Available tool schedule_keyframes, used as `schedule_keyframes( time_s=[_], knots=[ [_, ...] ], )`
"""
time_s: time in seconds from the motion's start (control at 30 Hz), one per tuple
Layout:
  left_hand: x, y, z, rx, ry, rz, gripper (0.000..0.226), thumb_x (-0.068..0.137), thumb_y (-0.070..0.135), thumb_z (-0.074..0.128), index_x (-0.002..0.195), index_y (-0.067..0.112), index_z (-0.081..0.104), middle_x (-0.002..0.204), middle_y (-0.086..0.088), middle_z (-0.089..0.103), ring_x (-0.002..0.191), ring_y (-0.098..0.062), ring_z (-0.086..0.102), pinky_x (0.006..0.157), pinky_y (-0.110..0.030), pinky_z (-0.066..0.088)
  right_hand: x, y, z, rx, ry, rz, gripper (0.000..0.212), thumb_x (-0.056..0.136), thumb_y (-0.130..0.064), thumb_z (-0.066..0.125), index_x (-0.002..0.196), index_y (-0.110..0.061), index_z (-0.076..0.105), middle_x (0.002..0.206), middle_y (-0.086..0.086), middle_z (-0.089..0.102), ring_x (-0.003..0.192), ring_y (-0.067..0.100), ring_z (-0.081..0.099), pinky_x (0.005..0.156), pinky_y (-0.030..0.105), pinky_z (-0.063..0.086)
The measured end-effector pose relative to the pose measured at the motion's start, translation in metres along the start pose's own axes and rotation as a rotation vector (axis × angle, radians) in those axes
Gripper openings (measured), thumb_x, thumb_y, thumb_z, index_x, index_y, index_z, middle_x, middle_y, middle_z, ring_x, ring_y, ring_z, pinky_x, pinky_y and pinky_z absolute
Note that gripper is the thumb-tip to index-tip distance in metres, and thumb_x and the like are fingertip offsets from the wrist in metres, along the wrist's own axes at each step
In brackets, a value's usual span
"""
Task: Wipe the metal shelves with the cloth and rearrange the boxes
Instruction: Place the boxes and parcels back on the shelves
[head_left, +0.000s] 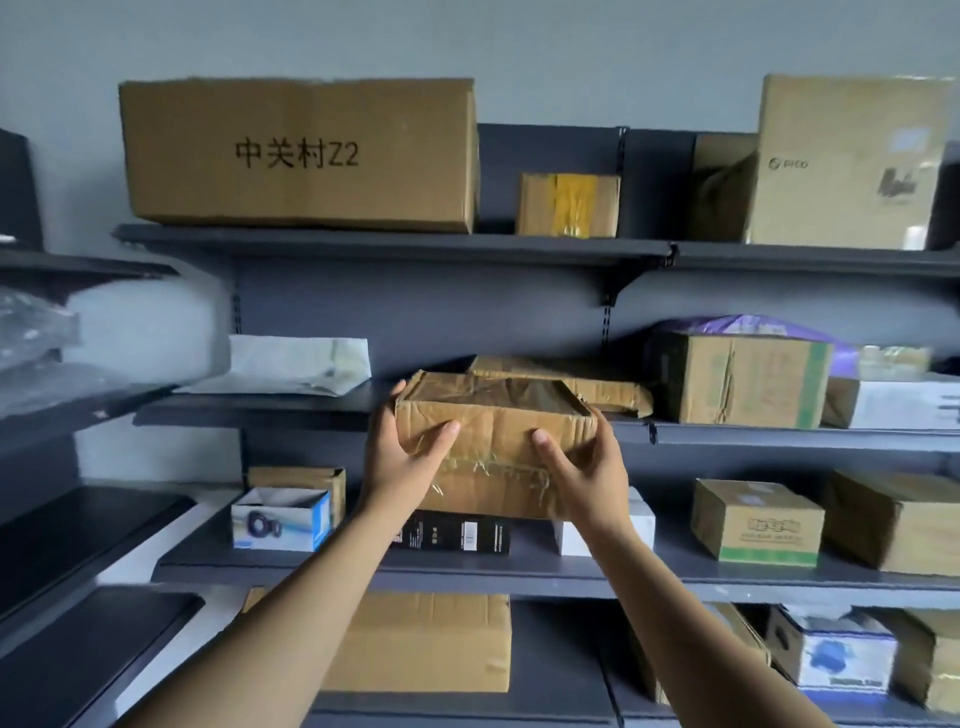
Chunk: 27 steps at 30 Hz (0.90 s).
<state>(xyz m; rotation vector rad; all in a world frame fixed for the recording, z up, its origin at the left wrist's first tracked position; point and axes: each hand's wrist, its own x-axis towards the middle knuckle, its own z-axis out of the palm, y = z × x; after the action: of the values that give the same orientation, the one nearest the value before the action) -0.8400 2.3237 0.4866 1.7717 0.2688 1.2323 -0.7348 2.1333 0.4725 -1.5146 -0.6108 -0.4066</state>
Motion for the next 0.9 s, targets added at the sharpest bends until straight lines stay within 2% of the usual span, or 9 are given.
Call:
schedule_keyframes(
  time_s=[0.1, 0.17, 0.23, 0.33, 0.4, 0.43, 0.57, 0.67, 0.9],
  knots=[
    [0.032, 0.004, 0.002, -0.025, -0.008, 0.040, 0.076, 0.082, 0.038, 0.081, 0.146, 0.033, 0.041, 0.141, 0.011, 0.051, 0.131, -0.009, 0.048, 0.114, -0.030, 0.036, 0.027, -0.008, 0.013, -0.032, 0.028, -0.034, 0.088, 0.066, -0.082, 0.073, 0.137, -0.035, 0.051, 0.128, -0.009, 0.065, 0.118, 0.011, 0.062, 0.102, 0.046, 0.052],
    [0.055, 0.002, 0.005, -0.053, -0.011, 0.056, 0.078, 0.079, 0.044, 0.081, 0.145, 0.039, 0.040, 0.144, 0.011, 0.050, 0.134, -0.009, 0.048, 0.116, -0.034, 0.037, 0.046, -0.013, 0.021, -0.040, 0.052, -0.056, 0.088, 0.067, -0.078, 0.073, 0.138, -0.031, 0.051, 0.128, -0.008, 0.065, 0.118, 0.011, 0.062, 0.103, 0.046, 0.051],
    [0.078, -0.002, 0.008, -0.070, -0.017, 0.063, 0.078, 0.073, 0.055, 0.078, 0.140, 0.048, 0.039, 0.142, 0.012, 0.054, 0.132, -0.009, 0.051, 0.115, -0.039, 0.040, 0.064, -0.020, 0.030, -0.034, 0.063, -0.090, 0.068, 0.075, -0.062, 0.079, 0.130, -0.031, 0.054, 0.121, -0.009, 0.068, 0.112, 0.009, 0.064, 0.101, 0.046, 0.052],
    [0.110, -0.010, 0.017, -0.105, -0.043, 0.063, 0.076, 0.080, 0.041, 0.081, 0.144, 0.038, 0.040, 0.134, 0.017, 0.056, 0.125, -0.005, 0.053, 0.103, -0.015, 0.040, 0.089, -0.026, 0.046, -0.047, 0.089, -0.136, 0.047, 0.085, -0.038, 0.081, 0.121, -0.037, 0.051, 0.114, -0.010, 0.068, 0.104, 0.002, 0.064, 0.097, 0.042, 0.054],
    [0.131, -0.012, 0.024, -0.122, -0.028, 0.080, 0.073, 0.084, 0.028, 0.081, 0.145, 0.026, 0.040, 0.122, 0.027, 0.053, 0.119, 0.000, 0.051, 0.086, 0.003, 0.033, 0.107, -0.024, 0.054, -0.064, 0.104, -0.158, 0.048, 0.086, -0.038, 0.080, 0.122, -0.037, 0.049, 0.115, -0.009, 0.067, 0.105, 0.005, 0.065, 0.096, 0.043, 0.055],
    [0.140, -0.014, 0.029, -0.124, -0.035, 0.077, 0.073, 0.085, 0.027, 0.080, 0.145, 0.024, 0.039, 0.117, 0.031, 0.049, 0.117, 0.001, 0.049, 0.082, 0.004, 0.032, 0.116, -0.022, 0.057, -0.067, 0.105, -0.158, 0.049, 0.085, -0.041, 0.080, 0.122, -0.037, 0.049, 0.115, -0.009, 0.067, 0.105, 0.007, 0.065, 0.095, 0.045, 0.055],
    [0.168, -0.022, 0.044, -0.120, -0.122, 0.077, 0.079, 0.088, 0.035, 0.076, 0.151, 0.024, 0.030, 0.127, 0.022, 0.040, 0.118, 0.000, 0.037, 0.094, -0.018, 0.031, 0.146, -0.010, 0.066, -0.061, 0.138, -0.114, 0.062, 0.073, -0.064, 0.076, 0.124, -0.041, 0.048, 0.116, -0.011, 0.066, 0.107, 0.013, 0.065, 0.093, 0.051, 0.057],
    [0.186, -0.029, 0.057, -0.121, -0.136, 0.068, 0.081, 0.087, 0.038, 0.077, 0.152, 0.025, 0.031, 0.137, 0.014, 0.044, 0.125, -0.007, 0.043, 0.098, -0.024, 0.033, 0.164, -0.003, 0.069, -0.068, 0.142, -0.096, 0.072, 0.065, -0.074, 0.072, 0.125, -0.041, 0.047, 0.117, -0.011, 0.065, 0.107, 0.013, 0.065, 0.093, 0.050, 0.057],
    [0.220, -0.024, 0.078, -0.148, -0.126, 0.109, 0.077, 0.088, 0.030, 0.077, 0.152, 0.020, 0.035, 0.140, 0.007, 0.049, 0.124, -0.009, 0.048, 0.100, -0.027, 0.040, 0.205, 0.006, 0.073, -0.091, 0.179, -0.131, 0.059, 0.083, -0.052, 0.078, 0.127, -0.029, 0.049, 0.113, -0.008, 0.067, 0.103, 0.011, 0.066, 0.095, 0.045, 0.056]
  ],
)
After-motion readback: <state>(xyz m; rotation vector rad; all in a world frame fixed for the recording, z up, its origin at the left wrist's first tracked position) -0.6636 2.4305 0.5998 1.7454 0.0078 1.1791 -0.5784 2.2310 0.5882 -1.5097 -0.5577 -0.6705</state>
